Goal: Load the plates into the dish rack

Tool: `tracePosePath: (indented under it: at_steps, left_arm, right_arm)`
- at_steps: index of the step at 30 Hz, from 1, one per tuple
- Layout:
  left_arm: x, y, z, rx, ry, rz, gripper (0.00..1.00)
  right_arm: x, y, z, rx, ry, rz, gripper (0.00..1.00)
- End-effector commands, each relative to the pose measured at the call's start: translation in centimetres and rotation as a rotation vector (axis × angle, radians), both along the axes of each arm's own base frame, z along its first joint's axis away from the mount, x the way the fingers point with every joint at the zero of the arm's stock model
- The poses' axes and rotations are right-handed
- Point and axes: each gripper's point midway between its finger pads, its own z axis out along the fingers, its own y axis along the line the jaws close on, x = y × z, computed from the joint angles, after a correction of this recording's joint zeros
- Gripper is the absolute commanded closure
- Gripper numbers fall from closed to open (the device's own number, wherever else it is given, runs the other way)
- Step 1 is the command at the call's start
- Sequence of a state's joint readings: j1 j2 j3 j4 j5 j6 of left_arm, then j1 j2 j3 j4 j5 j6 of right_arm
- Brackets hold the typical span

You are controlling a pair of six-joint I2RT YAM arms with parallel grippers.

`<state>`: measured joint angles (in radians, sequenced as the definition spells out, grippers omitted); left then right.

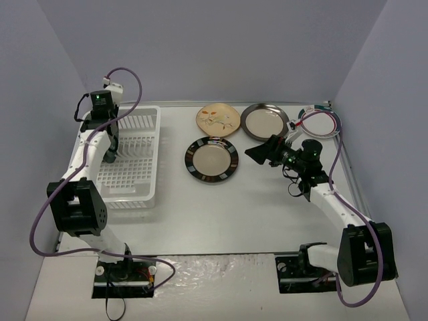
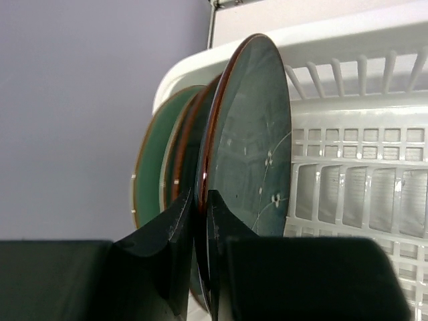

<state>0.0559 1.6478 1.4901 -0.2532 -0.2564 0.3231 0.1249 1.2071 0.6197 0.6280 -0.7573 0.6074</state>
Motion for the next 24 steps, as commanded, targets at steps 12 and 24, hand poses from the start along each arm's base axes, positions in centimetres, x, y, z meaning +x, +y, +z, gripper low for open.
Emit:
tracePosePath:
  at_steps: [12,24]
  left_arm:
    - [2.0,1.0,4.0,-0.011,-0.233,0.037,0.78]
    - [0.2,-0.1,8.3,-0.098,-0.34,0.033,0.27]
  right_arm:
    - [0.4,0.3,1.5,0.012,-0.085,0.026,0.0]
    - [1.4,0.4,-1.2,-0.051,-0.003,-0.027,0.0]
